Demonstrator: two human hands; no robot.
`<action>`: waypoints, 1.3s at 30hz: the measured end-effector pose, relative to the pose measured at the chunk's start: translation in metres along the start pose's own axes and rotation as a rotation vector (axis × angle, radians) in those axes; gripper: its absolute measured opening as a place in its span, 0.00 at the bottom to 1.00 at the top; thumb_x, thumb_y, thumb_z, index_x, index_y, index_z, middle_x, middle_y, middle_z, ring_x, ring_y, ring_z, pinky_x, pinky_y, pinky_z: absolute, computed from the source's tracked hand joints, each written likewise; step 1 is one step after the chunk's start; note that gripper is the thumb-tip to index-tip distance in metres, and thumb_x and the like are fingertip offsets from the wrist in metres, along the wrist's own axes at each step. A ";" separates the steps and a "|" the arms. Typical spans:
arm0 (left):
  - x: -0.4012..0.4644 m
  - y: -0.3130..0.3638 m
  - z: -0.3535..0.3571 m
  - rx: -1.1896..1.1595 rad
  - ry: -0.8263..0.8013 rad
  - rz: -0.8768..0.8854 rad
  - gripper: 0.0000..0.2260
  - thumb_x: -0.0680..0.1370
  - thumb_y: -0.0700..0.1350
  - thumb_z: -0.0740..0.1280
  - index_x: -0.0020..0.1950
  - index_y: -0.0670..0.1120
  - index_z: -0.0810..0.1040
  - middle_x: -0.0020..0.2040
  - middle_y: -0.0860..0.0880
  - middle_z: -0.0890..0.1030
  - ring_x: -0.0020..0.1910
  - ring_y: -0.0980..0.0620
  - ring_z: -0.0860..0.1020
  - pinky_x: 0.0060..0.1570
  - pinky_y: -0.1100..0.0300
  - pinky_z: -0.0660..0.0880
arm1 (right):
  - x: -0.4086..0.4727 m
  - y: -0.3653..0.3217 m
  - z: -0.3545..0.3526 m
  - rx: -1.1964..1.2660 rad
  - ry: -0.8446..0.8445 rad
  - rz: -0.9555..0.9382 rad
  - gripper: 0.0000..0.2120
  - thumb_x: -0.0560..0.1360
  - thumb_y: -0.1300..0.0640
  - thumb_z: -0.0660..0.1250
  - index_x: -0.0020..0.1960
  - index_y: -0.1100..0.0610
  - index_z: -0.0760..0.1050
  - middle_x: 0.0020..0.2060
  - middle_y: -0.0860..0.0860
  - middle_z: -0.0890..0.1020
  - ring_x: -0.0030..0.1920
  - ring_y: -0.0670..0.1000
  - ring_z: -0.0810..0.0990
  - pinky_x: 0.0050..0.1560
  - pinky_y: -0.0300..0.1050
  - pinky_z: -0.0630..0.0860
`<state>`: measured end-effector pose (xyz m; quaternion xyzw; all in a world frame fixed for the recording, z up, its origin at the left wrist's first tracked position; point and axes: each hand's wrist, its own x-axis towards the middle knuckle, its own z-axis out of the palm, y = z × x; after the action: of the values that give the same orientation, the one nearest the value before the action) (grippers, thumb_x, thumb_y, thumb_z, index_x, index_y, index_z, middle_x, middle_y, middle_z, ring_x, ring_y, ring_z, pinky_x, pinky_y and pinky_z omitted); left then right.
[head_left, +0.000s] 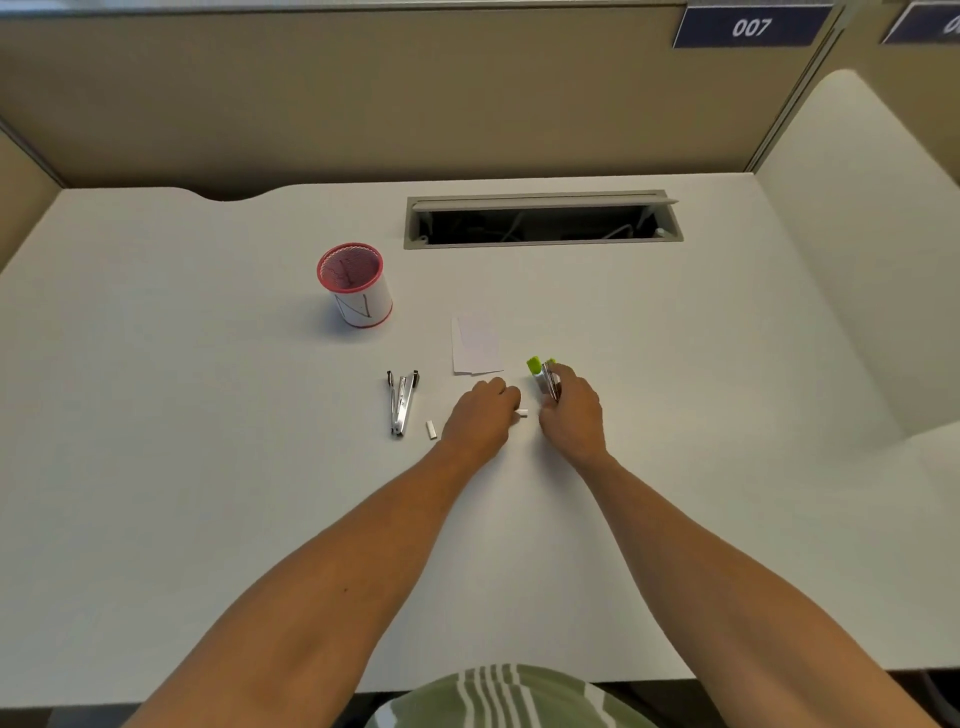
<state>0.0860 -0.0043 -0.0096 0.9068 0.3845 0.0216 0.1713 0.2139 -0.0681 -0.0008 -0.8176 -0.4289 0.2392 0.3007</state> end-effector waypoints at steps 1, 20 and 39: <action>-0.001 0.000 0.000 0.022 -0.013 0.002 0.08 0.80 0.43 0.61 0.55 0.40 0.73 0.53 0.41 0.74 0.51 0.40 0.72 0.46 0.49 0.69 | -0.001 -0.002 -0.001 0.095 0.005 0.038 0.22 0.76 0.67 0.61 0.69 0.57 0.70 0.55 0.58 0.80 0.55 0.59 0.77 0.55 0.50 0.72; -0.026 0.002 -0.013 -1.305 0.096 -0.540 0.05 0.79 0.39 0.64 0.45 0.41 0.77 0.35 0.47 0.83 0.31 0.53 0.81 0.35 0.63 0.78 | -0.026 -0.027 0.001 1.178 -0.305 0.394 0.08 0.81 0.61 0.59 0.56 0.64 0.74 0.42 0.60 0.81 0.36 0.55 0.80 0.39 0.48 0.80; -0.037 -0.008 -0.012 -1.107 0.135 -0.723 0.08 0.70 0.37 0.70 0.44 0.47 0.75 0.39 0.46 0.81 0.35 0.50 0.77 0.35 0.59 0.73 | -0.031 -0.026 0.009 0.931 -0.297 0.431 0.08 0.81 0.61 0.62 0.52 0.65 0.77 0.40 0.58 0.83 0.35 0.51 0.80 0.35 0.41 0.80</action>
<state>0.0524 -0.0216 0.0029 0.4956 0.6065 0.2137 0.5839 0.1773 -0.0795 0.0153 -0.6244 -0.1375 0.5739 0.5117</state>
